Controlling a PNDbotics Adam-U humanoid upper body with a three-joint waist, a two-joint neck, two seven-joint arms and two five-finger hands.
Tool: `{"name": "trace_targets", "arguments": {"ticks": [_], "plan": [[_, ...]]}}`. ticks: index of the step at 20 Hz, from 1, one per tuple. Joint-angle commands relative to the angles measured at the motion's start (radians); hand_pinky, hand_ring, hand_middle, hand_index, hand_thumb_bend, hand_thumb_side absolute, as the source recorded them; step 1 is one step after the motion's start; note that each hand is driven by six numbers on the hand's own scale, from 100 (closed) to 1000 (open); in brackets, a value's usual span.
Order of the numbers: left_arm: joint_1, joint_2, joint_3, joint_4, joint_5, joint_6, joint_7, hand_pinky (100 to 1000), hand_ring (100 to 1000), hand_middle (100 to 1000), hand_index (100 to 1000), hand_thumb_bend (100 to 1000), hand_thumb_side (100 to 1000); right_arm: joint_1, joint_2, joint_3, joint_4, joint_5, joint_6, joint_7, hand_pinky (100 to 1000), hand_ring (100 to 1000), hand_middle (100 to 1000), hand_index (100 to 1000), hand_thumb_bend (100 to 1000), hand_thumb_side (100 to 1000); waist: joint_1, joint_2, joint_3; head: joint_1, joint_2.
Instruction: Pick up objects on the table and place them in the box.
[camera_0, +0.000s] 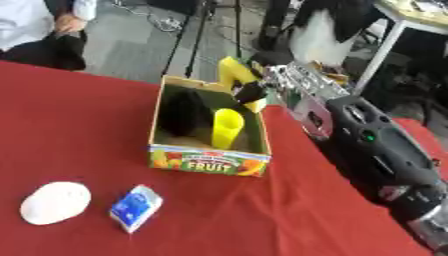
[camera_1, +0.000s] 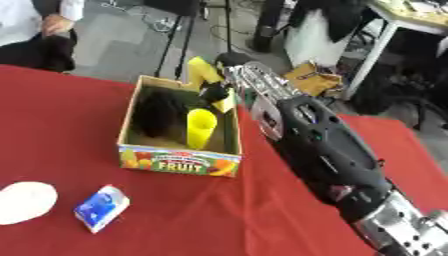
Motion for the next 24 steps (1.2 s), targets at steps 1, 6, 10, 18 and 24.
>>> {"name": "trace_targets", "arguments": {"ticks": [1, 6, 10, 18, 24], "plan": [[-0.020, 0.014, -0.003, -0.014, 0.008, -0.002, -0.009, 1000, 1000, 918, 909, 100, 1000, -0.034, 0.003, -0.033, 0.030, 0.014, -0.021, -0.045, 831, 678, 286, 558, 100, 486, 0.009, -0.014, 0.007, -0.014, -0.020], [-0.032, 0.006, -0.005, -0.014, 0.014, -0.004, -0.014, 1000, 1000, 919, 909, 100, 1000, -0.042, 0.029, -0.067, 0.082, 0.022, -0.049, -0.109, 834, 656, 282, 554, 100, 490, 0.008, -0.003, 0.026, -0.028, -0.031], [-0.044, 0.002, -0.009, -0.014, 0.018, -0.006, -0.020, 1000, 1000, 919, 909, 100, 1000, -0.045, 0.036, -0.084, 0.117, 0.034, -0.078, -0.150, 841, 662, 287, 559, 100, 491, 0.003, 0.007, 0.044, -0.041, -0.044], [-0.059, -0.003, -0.011, -0.014, 0.019, -0.010, -0.027, 1000, 1000, 919, 910, 100, 1000, -0.050, 0.044, -0.131, 0.179, 0.063, -0.118, -0.192, 852, 717, 392, 624, 100, 494, -0.011, 0.028, 0.079, -0.071, -0.056], [-0.059, -0.002, -0.010, -0.014, 0.016, -0.008, -0.030, 1000, 1000, 919, 910, 100, 1000, -0.060, 0.044, -0.140, 0.188, 0.077, -0.129, -0.149, 876, 832, 674, 730, 100, 732, -0.015, 0.030, 0.075, -0.066, -0.057]]}}
